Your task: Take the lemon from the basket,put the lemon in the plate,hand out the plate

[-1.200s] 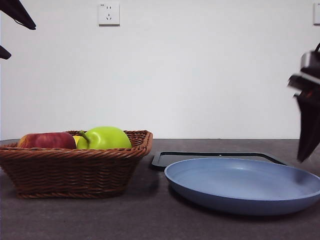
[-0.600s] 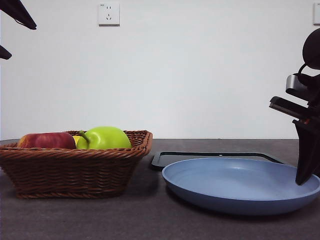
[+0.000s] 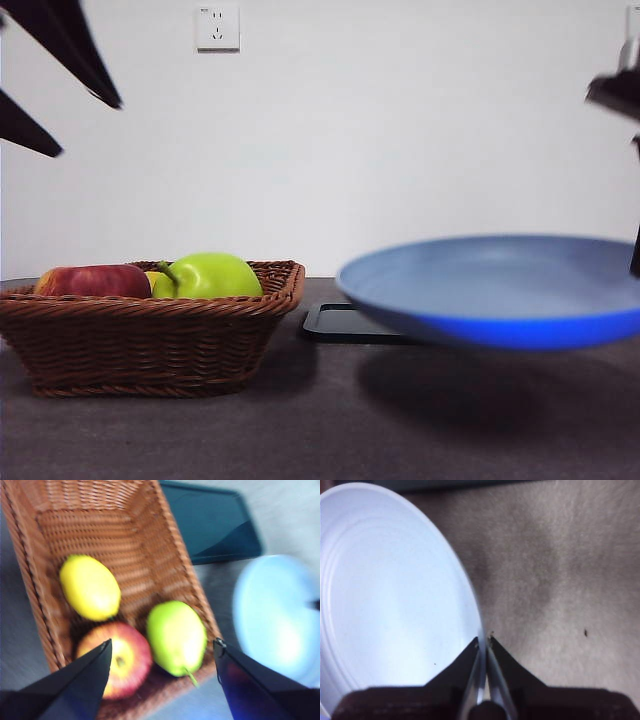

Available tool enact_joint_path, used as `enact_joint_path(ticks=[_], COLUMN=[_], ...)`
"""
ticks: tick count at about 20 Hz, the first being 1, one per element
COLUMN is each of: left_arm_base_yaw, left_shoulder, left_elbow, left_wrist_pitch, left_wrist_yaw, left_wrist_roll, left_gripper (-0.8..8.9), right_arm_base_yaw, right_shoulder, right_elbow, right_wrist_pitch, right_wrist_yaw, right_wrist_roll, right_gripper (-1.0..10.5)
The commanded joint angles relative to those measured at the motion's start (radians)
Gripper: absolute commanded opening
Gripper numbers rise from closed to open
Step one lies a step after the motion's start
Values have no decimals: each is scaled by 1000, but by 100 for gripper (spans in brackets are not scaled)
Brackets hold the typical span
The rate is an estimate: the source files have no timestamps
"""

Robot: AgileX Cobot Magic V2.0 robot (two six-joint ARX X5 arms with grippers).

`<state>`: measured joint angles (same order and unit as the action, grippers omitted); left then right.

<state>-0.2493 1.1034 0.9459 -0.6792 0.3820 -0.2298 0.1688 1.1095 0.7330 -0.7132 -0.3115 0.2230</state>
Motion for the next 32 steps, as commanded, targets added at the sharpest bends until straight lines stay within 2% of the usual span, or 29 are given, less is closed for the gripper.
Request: enact_joint_path(ticks=[1,6,10,13,18,20,22,23,25,28,30,32], left_arm_base_yaw=[-51,-141,-160,-162,-163,-164,-164,-163,-161,-164,-183,-247], left_shoulder=[114,383,557,657,702,702,702,701,680,558,437,325], left_elbow=[77,226,301,318,318,318,318,319,335,387,435,455], left_wrist_pitch=[-25,-57,-60,-48,9,3,5,6,0,-17,-13,33], left_wrist_yaw=[-108,-300,-383,-408,-407,-406,-405,-406,-405,-394,-277,-139], left_wrist_roll=[-2,-2,-6,-11,-1,33,52,64,100,103,100,94], left_gripper=[352,352,352,352,351,341,207,175,176,176,176,176], right_arm_base_yaw=[2,2,2,2,2,2,2,2,2,2,2,3], right_shoulder=[-57,-177,-214,-218,-218,-218,-218,-218,-218,-208,-165,-105], right_elbow=[11,11,11,11,11,11,11,11,11,11,11,11], right_wrist_pitch=[-18,-85,-115,-138,-140,-139,-131,-128,-117,-71,-62,-57], right_wrist_yaw=[-4,-3,-3,-2,-2,-2,-1,0,0,-1,-4,-7], right_wrist_roll=[-4,-4,-4,-14,-14,-14,-14,-14,-14,-10,-2,8], right_gripper=[3,3,3,3,3,3,3,3,3,3,3,3])
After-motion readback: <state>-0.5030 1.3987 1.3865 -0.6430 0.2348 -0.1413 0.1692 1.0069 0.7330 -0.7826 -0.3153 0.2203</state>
